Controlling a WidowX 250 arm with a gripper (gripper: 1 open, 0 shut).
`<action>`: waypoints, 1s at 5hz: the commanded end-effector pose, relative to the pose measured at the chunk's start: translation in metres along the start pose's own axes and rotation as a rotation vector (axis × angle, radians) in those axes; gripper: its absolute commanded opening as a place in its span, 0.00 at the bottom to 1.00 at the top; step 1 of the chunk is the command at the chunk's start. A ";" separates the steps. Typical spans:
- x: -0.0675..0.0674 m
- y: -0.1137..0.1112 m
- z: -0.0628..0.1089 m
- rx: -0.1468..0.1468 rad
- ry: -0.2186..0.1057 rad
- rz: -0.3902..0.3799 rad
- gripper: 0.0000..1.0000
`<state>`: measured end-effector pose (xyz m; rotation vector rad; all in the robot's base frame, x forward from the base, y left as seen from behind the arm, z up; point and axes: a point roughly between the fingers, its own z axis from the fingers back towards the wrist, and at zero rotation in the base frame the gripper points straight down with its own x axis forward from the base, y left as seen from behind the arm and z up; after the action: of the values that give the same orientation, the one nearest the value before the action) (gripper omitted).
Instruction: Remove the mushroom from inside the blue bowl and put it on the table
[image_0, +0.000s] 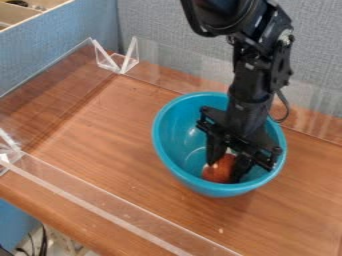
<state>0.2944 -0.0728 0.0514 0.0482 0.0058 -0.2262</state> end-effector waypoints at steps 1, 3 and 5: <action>0.010 0.000 0.020 0.008 -0.054 -0.004 0.00; 0.015 0.002 0.042 0.020 -0.081 0.003 0.00; 0.021 0.006 0.078 0.062 -0.121 0.003 0.00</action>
<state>0.3113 -0.0710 0.1040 0.1089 -0.0384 -0.2215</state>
